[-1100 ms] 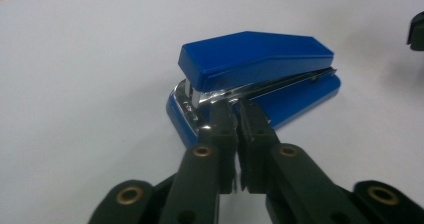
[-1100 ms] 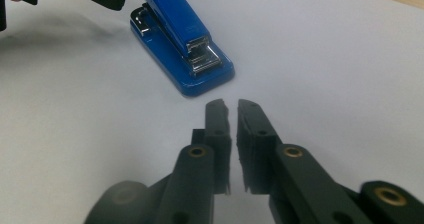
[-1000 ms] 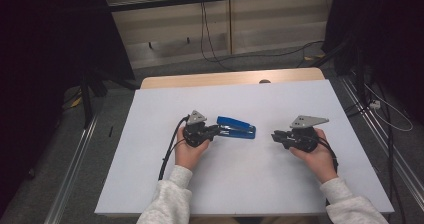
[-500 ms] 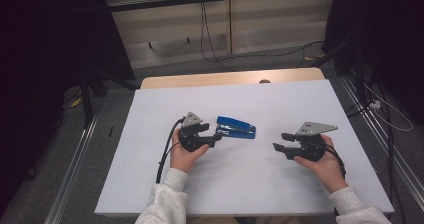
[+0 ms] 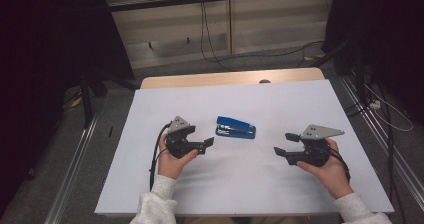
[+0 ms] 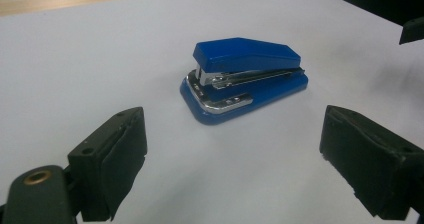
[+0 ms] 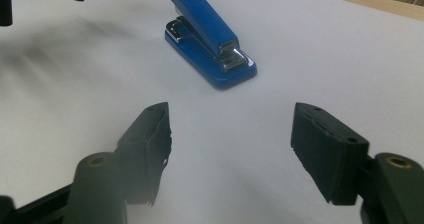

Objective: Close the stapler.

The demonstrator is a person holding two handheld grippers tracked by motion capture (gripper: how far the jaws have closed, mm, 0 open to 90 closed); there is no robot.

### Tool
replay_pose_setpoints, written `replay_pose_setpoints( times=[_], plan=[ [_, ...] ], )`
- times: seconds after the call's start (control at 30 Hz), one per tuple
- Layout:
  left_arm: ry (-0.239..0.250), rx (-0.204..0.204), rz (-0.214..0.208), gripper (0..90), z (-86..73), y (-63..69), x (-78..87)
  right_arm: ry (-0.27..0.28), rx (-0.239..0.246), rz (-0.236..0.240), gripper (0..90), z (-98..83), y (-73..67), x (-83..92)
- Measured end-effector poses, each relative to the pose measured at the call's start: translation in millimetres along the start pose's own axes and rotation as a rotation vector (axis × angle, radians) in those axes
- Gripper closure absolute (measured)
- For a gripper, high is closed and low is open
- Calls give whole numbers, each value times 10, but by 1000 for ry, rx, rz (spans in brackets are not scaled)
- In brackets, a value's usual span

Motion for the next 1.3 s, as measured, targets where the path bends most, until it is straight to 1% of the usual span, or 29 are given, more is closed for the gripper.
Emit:
replay_pose_setpoints(
  times=[0.1,0.13,0.23,0.27,0.3,0.37,0.4,0.43,0.47,0.5,0.53,0.57,0.6,0.63,0.73,0.8,0.83,0.9,0.97,1.03,1.1,1.2,1.23,1.3],
  plan=[
    [10,-3,-1,106,0,-14,108,8,-7,-6,284,-16,-13,69],
    [13,-11,4,105,-3,-22,140,6,-9,-6,276,-24,-14,86],
    [14,-12,15,97,-18,-38,243,-2,-13,-14,241,-60,-12,122],
    [21,-4,17,97,-24,-38,273,-2,-14,-16,240,-72,-11,131],
    [20,-11,20,97,-32,-50,306,-5,-15,-17,236,-84,-10,141],
    [31,-7,26,95,-46,-57,358,-8,-18,-15,230,-103,-11,160],
    [26,-13,27,95,-55,-64,387,-9,-17,-17,227,-109,-11,172],
    [33,-7,29,95,-62,-67,407,-8,-18,-18,219,-116,-11,181],
    [20,-12,29,94,-73,-74,431,-10,-21,-20,213,-122,-11,193],
    [28,-6,30,89,-81,-73,445,-10,-23,-19,210,-128,-11,202],
    [25,-10,32,88,-91,-80,470,-11,-23,-20,208,-137,-9,212],
    [29,-4,29,88,-101,-79,487,-11,-24,-21,207,-145,-9,221],
    [26,-10,30,88,-110,-86,507,-13,-23,-22,205,-153,-9,230],
    [31,-4,33,89,-116,-88,525,-16,-24,-22,204,-161,-10,240],
    [29,-2,33,88,-137,-102,587,-19,-26,-24,200,-179,-8,270],
    [30,-8,38,88,-149,-116,621,-16,-27,-26,198,-185,-2,290],
    [32,2,38,88,-156,-116,635,-15,-28,-27,198,-187,2,300],
    [37,7,42,83,-166,-126,668,-13,-31,-32,196,-193,8,321],
    [38,1,39,83,-183,-141,706,-14,-33,-36,193,-200,11,340],
    [38,4,41,83,-201,-159,742,-12,-33,-37,192,-205,12,359],
    [40,2,50,82,-214,-178,787,-13,-32,-37,191,-208,7,380],
    [52,14,56,81,-224,-197,858,-12,-32,-36,189,-217,0,408],
    [52,9,55,81,-229,-209,884,-11,-32,-36,188,-222,-3,416],
    [57,16,63,81,-241,-227,929,-11,-32,-35,184,-232,-10,427]
  ],
)
Point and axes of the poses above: each handheld gripper's, and its own axes: x roughly backward along the jaws, z roughly out of its top, y roughly to its right, the point moved 4 cm from there along -x, roughly forward along the jaws, and after that the axes turned 12 degrees about y, right-handed, at the moved point
